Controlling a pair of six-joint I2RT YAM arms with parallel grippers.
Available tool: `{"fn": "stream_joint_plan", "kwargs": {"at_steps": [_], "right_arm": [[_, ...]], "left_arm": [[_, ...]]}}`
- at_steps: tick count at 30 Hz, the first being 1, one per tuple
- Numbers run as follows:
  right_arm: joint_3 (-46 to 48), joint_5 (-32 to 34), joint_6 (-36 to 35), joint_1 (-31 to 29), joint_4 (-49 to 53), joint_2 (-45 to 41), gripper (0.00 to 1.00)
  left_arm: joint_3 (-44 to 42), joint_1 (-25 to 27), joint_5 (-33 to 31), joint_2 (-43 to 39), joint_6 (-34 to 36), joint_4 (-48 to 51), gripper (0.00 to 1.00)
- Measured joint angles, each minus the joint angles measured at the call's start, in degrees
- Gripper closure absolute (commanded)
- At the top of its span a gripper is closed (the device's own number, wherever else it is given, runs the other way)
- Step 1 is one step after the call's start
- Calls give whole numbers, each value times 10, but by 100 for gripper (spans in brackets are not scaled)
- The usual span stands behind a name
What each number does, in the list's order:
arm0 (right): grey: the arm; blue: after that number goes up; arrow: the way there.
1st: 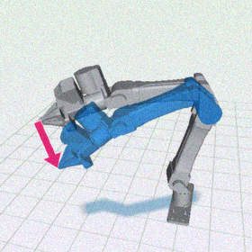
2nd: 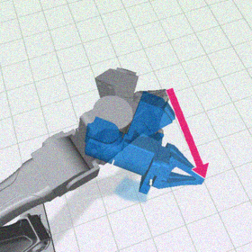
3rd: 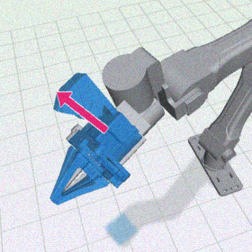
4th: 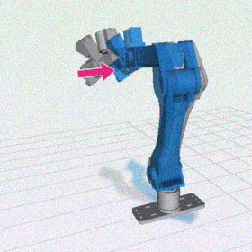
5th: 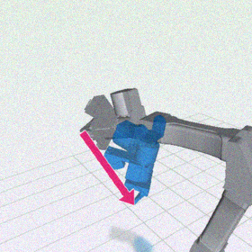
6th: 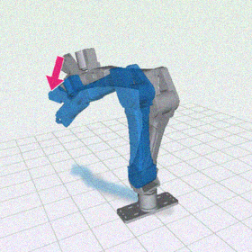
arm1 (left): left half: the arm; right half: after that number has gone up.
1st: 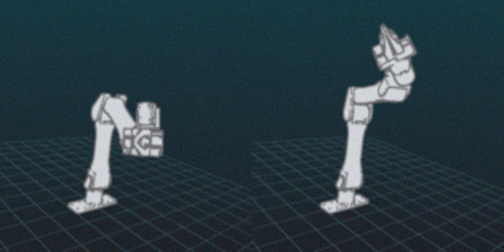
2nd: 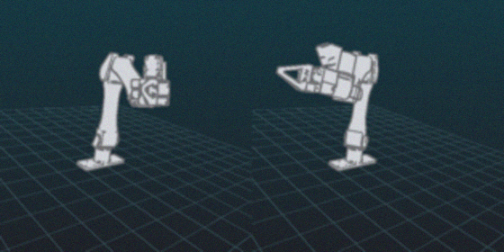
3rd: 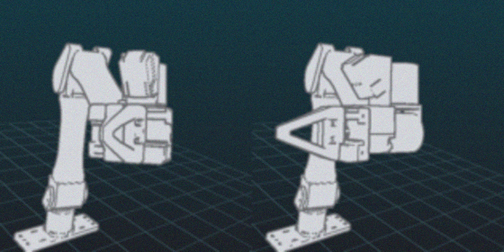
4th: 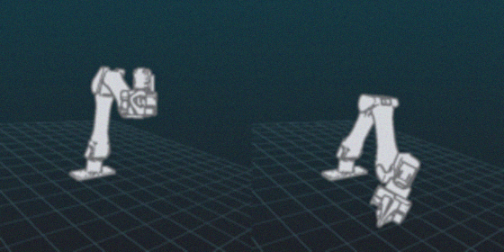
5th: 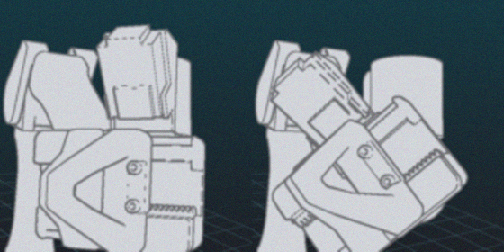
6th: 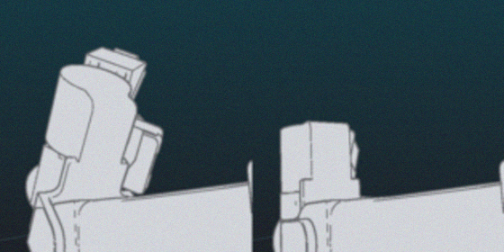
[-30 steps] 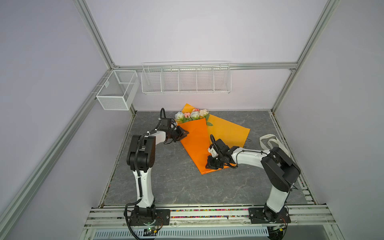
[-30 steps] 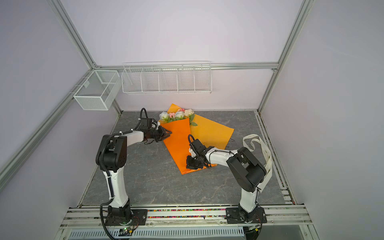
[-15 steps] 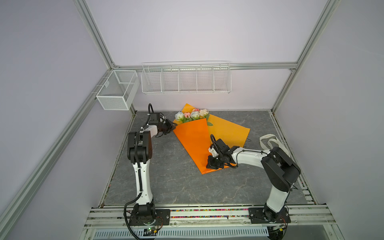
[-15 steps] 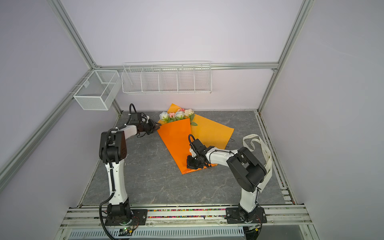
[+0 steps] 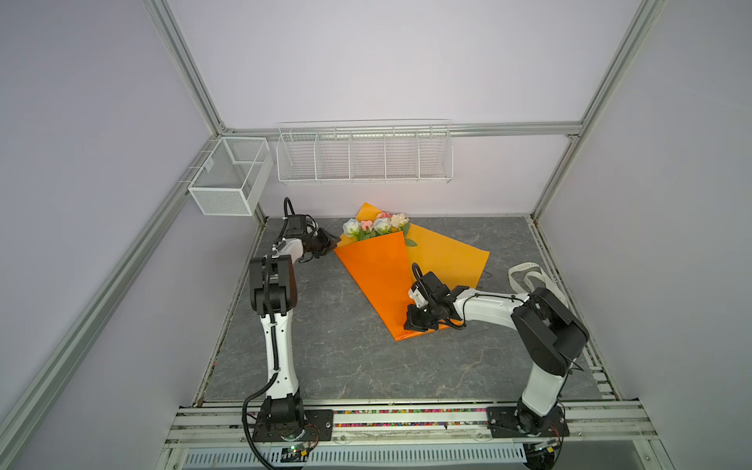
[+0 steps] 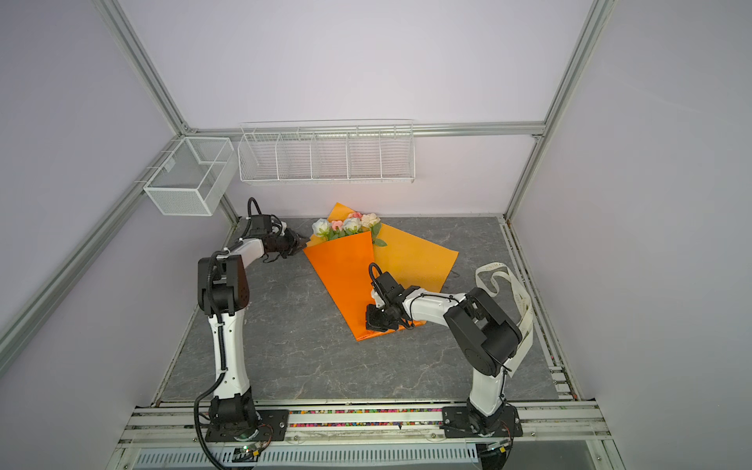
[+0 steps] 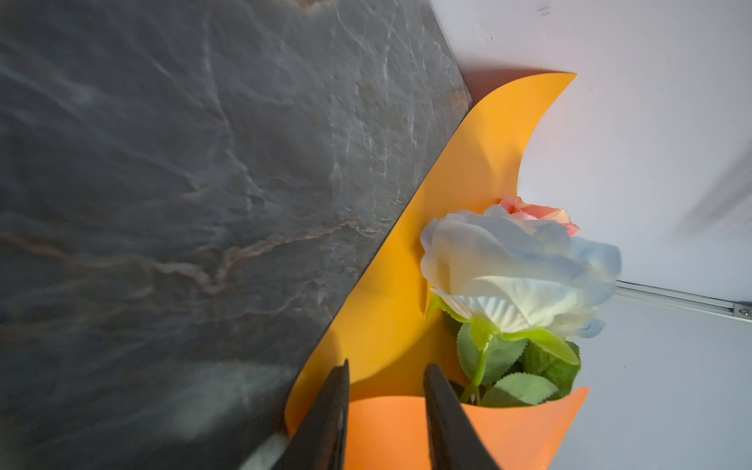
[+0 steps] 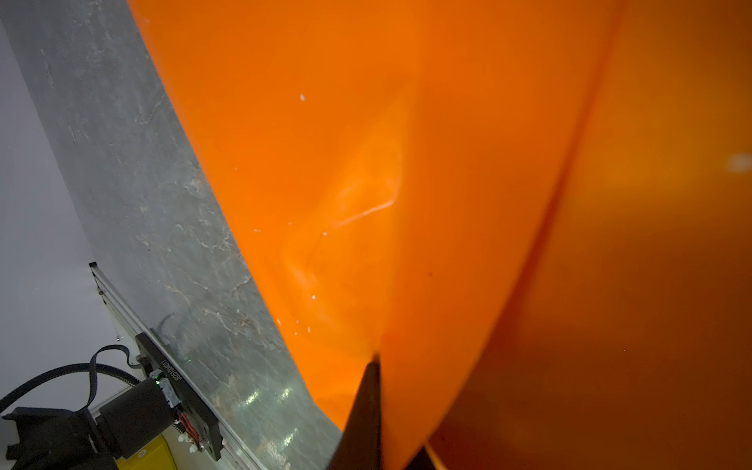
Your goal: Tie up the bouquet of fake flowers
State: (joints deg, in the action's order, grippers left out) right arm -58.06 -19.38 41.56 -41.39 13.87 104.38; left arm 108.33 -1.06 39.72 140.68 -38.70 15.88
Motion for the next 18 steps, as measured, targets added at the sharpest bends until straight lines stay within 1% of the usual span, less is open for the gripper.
{"fn": "stream_joint_plan", "kwargs": {"at_steps": [3,5,9,11,12,13,15,16,18], "right_arm": [[0,0,0,0,0,0,93],[0,0,0,0,0,0,92],[0,0,1,0,0,0,89],[0,0,3,0,0,0,85],[0,-1,5,0,0,0,80],[0,-3,5,0,-2,0,78],[0,-3,6,0,-2,-4,77],[0,-1,6,0,-1,-6,74],[2,3,10,0,2,-13,64]], "left_arm": [[0,-5,-11,-15,17,30,62],[-20,-2,-22,-45,25,41,60],[-107,18,-42,-163,28,50,57],[-150,39,-50,-230,28,46,56],[-168,54,-52,-262,29,42,56],[-185,71,-54,-289,28,36,56],[-221,108,-53,-330,28,19,57],[-242,129,-50,-345,24,8,58],[-282,169,-45,-357,16,-12,60]]}}
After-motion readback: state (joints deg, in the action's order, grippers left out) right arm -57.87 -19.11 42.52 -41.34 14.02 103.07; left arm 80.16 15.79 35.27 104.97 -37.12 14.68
